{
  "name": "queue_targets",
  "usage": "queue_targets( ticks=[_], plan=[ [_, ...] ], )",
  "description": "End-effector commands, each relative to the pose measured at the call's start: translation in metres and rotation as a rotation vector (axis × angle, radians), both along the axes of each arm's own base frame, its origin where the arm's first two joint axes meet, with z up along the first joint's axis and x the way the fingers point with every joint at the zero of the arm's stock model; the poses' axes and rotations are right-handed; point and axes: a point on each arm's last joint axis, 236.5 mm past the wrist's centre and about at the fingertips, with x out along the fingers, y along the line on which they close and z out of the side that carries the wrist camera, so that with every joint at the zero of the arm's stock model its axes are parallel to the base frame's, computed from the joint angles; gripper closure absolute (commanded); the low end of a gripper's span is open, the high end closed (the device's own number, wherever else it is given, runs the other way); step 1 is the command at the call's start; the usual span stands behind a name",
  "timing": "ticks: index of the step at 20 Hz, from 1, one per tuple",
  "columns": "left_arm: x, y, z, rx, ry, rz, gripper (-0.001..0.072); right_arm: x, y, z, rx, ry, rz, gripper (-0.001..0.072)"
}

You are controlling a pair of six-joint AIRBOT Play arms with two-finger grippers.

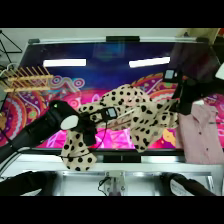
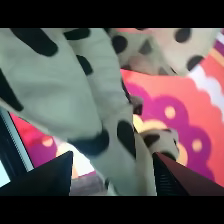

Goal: Fold the shirts.

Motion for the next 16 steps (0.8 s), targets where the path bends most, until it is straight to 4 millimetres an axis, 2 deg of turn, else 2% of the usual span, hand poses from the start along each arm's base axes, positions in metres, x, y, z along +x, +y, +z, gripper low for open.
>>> queue_targets(
  ticks=[1, 3, 4, 5, 6, 7, 9, 10, 11, 12, 13, 16],
  plan=[
    [0.001, -0.001, 0.001, -0.003, -0.013, -0.029, 0.0668, 0.0, 0.016, -0.021, 0.059, 0.053, 0.173, 0.0111],
    [0.002, -0.001, 0.001, -0.003, -0.015, -0.038, 0.0668, 0.002, 0.021, -0.032, 0.083, 0.092, 0.175, 0.0116],
    [0.002, -0.002, 0.001, -0.005, -0.018, -0.039, 0.0668, 0.001, 0.022, -0.037, 0.09, 0.116, 0.178, 0.0233],
    [0.004, -0.002, 0.001, -0.011, -0.024, -0.035, 0.0668, -0.005, 0.021, -0.041, 0.093, 0.158, 0.186, 0.0433],
    [0.01, -0.003, 0.002, -0.021, -0.034, -0.023, 0.0668, -0.011, 0.021, -0.044, 0.097, 0.194, 0.192, 0.0552],
    [0.017, -0.002, 0.003, -0.035, -0.046, -0.004, 0.0667, -0.013, 0.023, -0.045, 0.105, 0.211, 0.189, 0.0553],
    [0.037, 0.003, 0.006, -0.062, -0.076, 0.05, 0.0662, -0.016, 0.028, -0.043, 0.129, 0.225, 0.179, 0.0659],
    [0.049, 0.009, 0.007, -0.072, -0.089, 0.082, 0.063, -0.02, 0.029, -0.042, 0.136, 0.239, 0.183, 0.0659],
    [0.06, 0.017, 0.008, -0.076, -0.101, 0.117, 0.05, -0.022, 0.031, -0.04, 0.147, 0.247, 0.186, 0.0659],
    [0.072, 0.029, 0.008, -0.071, -0.116, 0.154, 0.026, -0.023, 0.034, -0.037, 0.159, 0.244, 0.18, 0.0659],
    [0.084, 0.043, 0.008, -0.054, -0.133, 0.188, 0.0138, -0.024, 0.036, -0.033, 0.168, 0.24, 0.167, 0.0659],
    [0.118, 0.097, 0.009, 0.024, -0.193, 0.296, 0.0129, -0.028, 0.039, -0.017, 0.181, 0.215, 0.119, 0.066]
  ],
)
